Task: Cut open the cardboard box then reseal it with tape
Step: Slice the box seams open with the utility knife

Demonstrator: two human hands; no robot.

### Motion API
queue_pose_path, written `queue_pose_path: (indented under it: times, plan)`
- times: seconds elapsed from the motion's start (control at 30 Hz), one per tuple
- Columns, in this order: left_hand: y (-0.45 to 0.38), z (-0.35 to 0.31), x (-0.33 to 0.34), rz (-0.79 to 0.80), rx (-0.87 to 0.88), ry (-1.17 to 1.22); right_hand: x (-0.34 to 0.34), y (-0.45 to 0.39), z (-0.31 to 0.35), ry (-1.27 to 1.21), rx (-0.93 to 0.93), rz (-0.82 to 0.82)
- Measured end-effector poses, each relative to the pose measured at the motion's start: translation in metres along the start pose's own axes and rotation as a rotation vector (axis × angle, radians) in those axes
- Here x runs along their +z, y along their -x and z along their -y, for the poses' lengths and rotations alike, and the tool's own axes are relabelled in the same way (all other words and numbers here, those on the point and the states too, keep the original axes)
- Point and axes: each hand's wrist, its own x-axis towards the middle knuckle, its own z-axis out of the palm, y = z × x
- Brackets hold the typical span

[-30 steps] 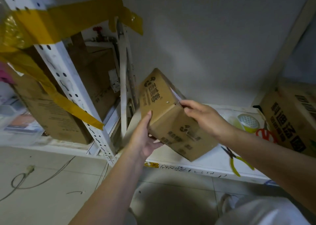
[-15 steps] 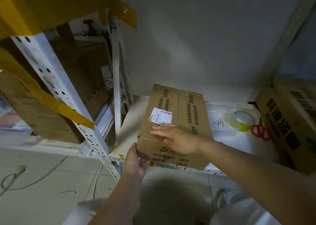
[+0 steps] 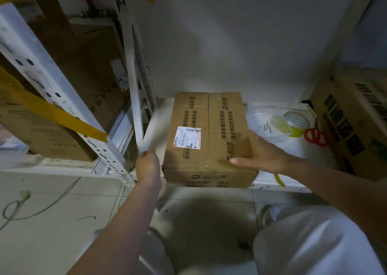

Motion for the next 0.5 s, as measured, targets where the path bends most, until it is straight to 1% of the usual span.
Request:
queue_pose_path:
  times: [0.03,0.07,0.13,0.17,0.3,0.4,0.5]
  plan:
    - [0.002,-0.003,0.002,0.021,0.050,-0.037,0.001,0.006,-0.008,-0.009,0.029,0.098]
    - [0.004,-0.004,0.005,0.063,0.095,-0.101,0.003,0.011,-0.014,0.035,0.047,0.134]
    - [0.009,-0.003,0.012,0.156,0.176,-0.256,0.009,0.012,-0.023,0.134,0.065,0.060]
    - [0.010,-0.002,0.014,0.181,0.221,-0.317,0.012,0.009,-0.024,0.137,0.075,0.010]
    - [0.010,0.004,0.018,0.149,0.383,-0.488,0.013,-0.004,-0.027,0.064,0.067,-0.120]
    - [0.007,0.003,0.019,0.138,0.390,-0.542,0.013,-0.009,-0.030,0.081,0.068,-0.171]
    - [0.004,0.005,0.019,0.154,0.387,-0.545,0.007,-0.009,-0.043,0.008,0.063,-0.134]
